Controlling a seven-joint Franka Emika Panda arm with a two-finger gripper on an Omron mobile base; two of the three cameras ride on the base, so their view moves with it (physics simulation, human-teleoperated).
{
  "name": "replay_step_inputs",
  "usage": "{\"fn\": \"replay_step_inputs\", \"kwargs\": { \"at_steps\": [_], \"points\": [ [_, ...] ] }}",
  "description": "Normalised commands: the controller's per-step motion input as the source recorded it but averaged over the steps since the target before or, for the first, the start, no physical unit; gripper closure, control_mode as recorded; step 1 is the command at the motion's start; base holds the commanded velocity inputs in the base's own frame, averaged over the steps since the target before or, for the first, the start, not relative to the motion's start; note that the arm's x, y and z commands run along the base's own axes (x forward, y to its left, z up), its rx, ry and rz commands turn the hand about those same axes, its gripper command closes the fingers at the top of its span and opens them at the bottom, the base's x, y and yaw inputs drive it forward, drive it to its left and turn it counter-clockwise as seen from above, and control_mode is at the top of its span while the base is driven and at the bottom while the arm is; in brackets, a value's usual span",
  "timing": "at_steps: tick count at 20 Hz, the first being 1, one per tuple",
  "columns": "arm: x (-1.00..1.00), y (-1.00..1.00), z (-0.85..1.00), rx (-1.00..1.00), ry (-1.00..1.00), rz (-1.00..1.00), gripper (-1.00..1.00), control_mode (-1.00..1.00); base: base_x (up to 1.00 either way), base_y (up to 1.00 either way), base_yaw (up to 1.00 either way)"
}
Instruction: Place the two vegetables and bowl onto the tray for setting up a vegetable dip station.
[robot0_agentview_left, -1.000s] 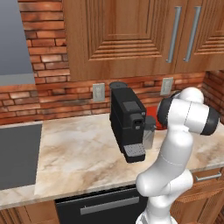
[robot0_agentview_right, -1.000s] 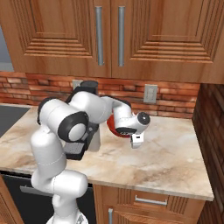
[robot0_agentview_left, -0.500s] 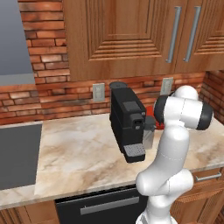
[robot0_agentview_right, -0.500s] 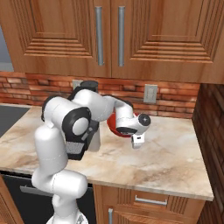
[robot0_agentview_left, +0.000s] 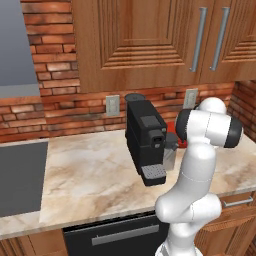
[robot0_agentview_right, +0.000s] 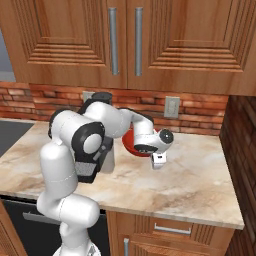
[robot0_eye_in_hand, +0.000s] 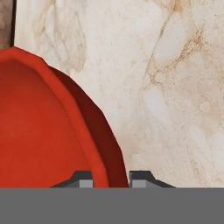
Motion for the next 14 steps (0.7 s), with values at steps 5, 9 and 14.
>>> {"fn": "replay_step_inputs", "kwargs": {
  "at_steps": [5,9,14],
  "points": [
    [0.00,0.00,0.02,0.00,0.00,0.00,1.00,-1.00,0.00,0.00,0.00],
    [0.00,-0.01,0.20,0.00,0.00,0.00,1.00,-1.00,0.00,0.00,0.00],
    [0.00,-0.11,0.30,0.00,0.00,0.00,1.00,-1.00,0.00,0.00,0.00]
  ]
}}
